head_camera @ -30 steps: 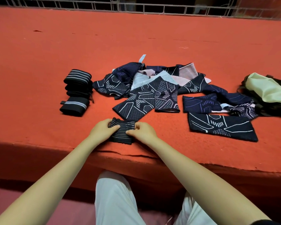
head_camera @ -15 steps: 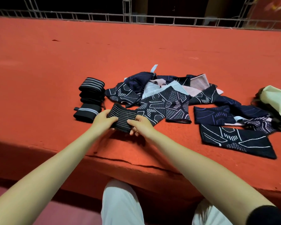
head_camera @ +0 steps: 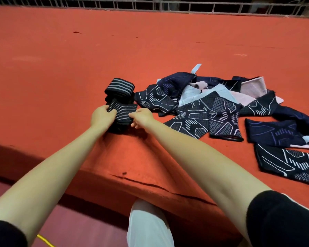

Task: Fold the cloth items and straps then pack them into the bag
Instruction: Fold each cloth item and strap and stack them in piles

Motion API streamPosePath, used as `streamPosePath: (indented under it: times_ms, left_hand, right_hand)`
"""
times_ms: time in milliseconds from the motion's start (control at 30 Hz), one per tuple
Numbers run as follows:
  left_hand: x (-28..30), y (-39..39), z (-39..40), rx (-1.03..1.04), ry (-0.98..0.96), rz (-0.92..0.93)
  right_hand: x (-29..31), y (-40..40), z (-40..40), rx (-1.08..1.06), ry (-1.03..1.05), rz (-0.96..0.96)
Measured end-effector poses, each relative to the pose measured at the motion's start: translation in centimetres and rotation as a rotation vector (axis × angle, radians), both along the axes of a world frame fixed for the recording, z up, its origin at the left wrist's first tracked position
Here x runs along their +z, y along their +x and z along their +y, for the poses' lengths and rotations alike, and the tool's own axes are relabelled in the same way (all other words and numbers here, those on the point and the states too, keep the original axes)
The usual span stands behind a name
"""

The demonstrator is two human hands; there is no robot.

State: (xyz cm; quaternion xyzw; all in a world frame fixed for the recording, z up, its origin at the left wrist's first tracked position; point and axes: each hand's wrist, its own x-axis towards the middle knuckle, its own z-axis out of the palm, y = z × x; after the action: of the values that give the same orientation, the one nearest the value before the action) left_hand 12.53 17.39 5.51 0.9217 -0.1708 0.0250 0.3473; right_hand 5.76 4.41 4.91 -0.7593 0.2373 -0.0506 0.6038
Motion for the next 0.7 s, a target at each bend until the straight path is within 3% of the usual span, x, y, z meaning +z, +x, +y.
streamPosePath:
  times_ms: [167,433,600,700]
  left_hand:
    - [-2.4,1.5,1.2,0.059,0.122,-0.039]
    - [-1.4,2.4,1.7,0.178,-0.104,0.033]
    - [-1.8,2.7,1.3,0.163,0.067,0.218]
    - [-1.9,3.5,1.1,0.120,0.018,0.267]
  right_hand:
    - [-1.4,1.3,0.7,0.050,-0.028,0.066]
    - [-1.3,2.7,1.7,-0.001,0.083,0.002]
    - [-1.4,3.3,3.6,-0.094,-0.185,0.124]
    - [-2.0,4.0,3.5,-0.104,-0.169,0.125]
